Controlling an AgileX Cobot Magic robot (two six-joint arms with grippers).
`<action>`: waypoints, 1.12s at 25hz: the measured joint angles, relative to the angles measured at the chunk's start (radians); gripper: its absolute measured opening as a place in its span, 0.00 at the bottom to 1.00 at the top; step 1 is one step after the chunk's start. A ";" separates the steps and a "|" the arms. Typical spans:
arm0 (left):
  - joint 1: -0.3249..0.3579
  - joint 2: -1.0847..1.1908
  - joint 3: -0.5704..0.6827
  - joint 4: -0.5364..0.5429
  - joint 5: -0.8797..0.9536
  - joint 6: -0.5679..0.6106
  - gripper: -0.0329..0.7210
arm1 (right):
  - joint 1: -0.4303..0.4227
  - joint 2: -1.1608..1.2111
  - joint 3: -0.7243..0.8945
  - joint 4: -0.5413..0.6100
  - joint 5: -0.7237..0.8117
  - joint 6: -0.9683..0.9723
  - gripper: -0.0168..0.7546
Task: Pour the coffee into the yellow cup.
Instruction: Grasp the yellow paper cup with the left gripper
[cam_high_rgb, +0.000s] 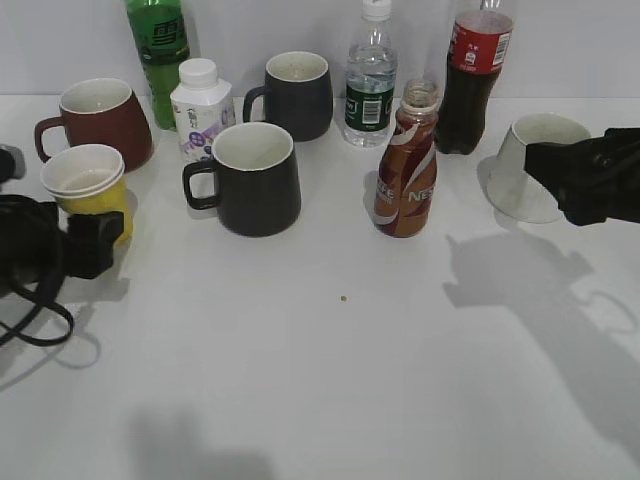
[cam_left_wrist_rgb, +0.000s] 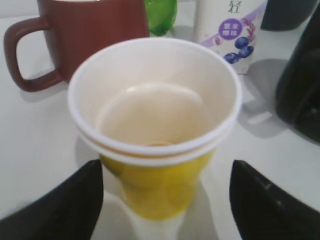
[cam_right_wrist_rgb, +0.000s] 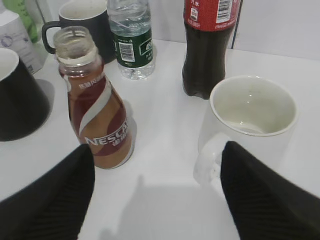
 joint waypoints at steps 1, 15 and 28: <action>0.000 0.034 0.000 0.001 -0.047 0.000 0.84 | 0.000 0.000 0.000 0.000 0.000 0.000 0.78; 0.000 0.315 -0.083 0.008 -0.417 0.000 0.82 | 0.000 0.001 0.000 0.000 -0.001 0.000 0.78; 0.000 0.375 -0.151 -0.010 -0.462 0.000 0.58 | 0.000 0.043 0.000 0.000 -0.017 0.000 0.78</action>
